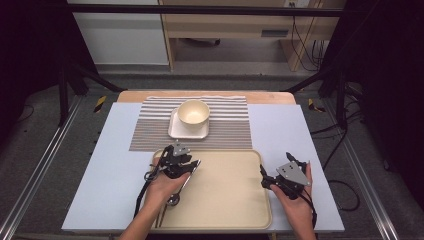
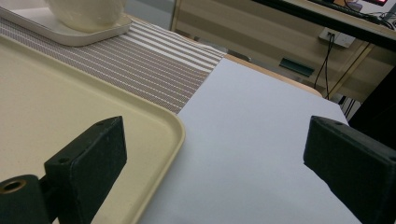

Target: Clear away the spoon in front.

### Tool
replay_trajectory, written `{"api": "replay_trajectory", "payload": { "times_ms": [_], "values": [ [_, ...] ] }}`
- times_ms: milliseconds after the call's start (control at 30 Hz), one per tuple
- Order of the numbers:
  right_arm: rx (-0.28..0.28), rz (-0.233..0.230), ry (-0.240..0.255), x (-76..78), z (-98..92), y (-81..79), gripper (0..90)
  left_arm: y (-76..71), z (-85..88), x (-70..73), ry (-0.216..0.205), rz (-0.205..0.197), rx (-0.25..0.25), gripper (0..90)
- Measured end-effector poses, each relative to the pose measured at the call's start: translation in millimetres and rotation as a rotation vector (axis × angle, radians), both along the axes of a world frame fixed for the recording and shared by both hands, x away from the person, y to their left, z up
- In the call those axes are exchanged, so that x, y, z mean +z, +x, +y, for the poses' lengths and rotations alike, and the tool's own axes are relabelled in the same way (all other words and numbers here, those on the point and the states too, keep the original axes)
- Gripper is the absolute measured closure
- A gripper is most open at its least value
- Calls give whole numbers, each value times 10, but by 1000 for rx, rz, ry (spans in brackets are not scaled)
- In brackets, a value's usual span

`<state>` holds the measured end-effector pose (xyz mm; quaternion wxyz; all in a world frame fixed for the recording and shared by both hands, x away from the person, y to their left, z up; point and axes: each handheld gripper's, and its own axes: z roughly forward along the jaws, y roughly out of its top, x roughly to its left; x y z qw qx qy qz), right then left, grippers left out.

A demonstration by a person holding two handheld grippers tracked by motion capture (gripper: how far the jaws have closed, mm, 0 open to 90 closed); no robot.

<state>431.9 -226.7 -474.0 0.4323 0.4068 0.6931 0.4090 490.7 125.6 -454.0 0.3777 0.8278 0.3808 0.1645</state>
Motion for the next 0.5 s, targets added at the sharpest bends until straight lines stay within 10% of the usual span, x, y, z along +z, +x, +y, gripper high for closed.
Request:
{"api": "replay_trajectory", "payload": {
  "times_ms": [500],
  "values": [
    [8, -5, -5, 7, 20, -5, 62, 95, 178, 153, -2, -89, 22, 504]
  ]
}}
